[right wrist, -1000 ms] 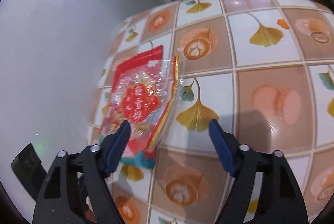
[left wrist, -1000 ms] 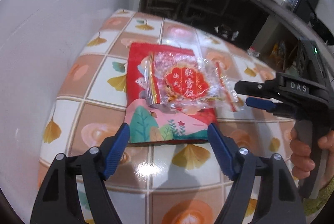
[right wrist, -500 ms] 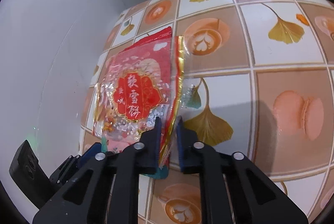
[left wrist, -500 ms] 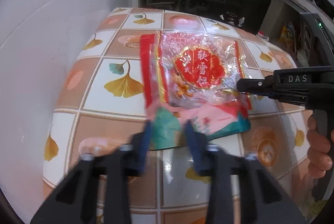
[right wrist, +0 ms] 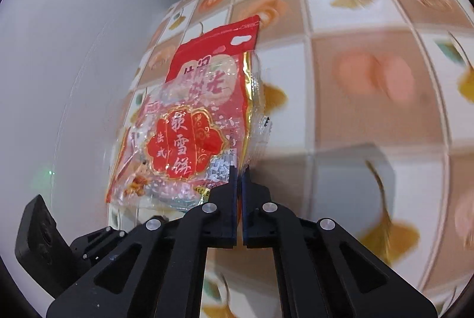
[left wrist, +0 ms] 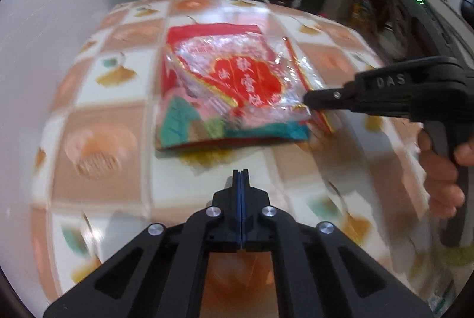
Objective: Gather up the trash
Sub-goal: 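Grasp the red snack bag with the left tool while the right tool holds the cake packet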
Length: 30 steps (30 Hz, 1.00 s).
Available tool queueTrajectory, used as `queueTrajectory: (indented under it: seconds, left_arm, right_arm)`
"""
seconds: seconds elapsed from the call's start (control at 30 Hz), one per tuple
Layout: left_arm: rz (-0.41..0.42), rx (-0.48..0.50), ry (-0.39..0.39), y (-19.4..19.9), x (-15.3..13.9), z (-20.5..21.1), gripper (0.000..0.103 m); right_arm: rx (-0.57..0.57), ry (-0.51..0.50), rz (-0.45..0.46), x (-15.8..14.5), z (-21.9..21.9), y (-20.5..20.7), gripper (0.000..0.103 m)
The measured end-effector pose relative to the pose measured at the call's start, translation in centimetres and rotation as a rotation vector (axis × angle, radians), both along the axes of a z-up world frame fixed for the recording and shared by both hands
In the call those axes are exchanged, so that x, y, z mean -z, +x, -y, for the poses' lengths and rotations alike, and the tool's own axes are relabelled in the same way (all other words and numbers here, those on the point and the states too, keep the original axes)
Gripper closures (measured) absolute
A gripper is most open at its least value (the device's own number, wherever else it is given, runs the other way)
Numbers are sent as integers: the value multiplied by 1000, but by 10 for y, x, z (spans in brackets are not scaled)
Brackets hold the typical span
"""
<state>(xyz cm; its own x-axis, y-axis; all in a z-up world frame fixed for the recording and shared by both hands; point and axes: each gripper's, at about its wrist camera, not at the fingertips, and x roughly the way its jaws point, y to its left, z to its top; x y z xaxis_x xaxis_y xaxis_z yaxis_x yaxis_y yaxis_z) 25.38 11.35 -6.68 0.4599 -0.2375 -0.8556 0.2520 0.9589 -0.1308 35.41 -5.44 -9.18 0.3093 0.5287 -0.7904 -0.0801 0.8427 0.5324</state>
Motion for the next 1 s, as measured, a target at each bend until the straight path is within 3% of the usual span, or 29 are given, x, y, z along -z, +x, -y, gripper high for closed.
queueTrajectory:
  seconds: [0.3, 0.5, 0.57, 0.6, 0.67, 0.7, 0.73, 0.9, 1.0]
  left_arm:
    - [-25, -4, -233, -85, -13, -10, 103]
    - [16, -13, -298, -115, -34, -19, 103]
    - [26, -21, -289, -109, -40, -21, 101]
    - [31, -38, -274, -102, -43, -23, 94]
    - [48, -69, -271, -85, -48, -29, 75]
    - [47, -89, -276, -70, -48, -32, 59]
    - [39, -112, -263, -59, -47, -33, 53]
    - [37, -111, -149, -8, -34, -20, 53]
    - [30, -79, -19, 17, -20, -2, 53]
  right_arm:
    - [0, 28, -3, 3, 37, -90, 103]
    - [58, 69, 7, 2, 71, -146, 103]
    - [99, 77, 24, -2, 88, -158, 103]
    - [115, 71, 32, -5, 92, -162, 103]
    - [153, 65, 51, -10, 104, -170, 102]
    - [171, 67, 59, -12, 109, -172, 102]
    - [186, 68, 66, -14, 113, -174, 102]
    - [233, 71, 83, -16, 126, -177, 102]
    - [242, 77, 81, -14, 126, -175, 102]
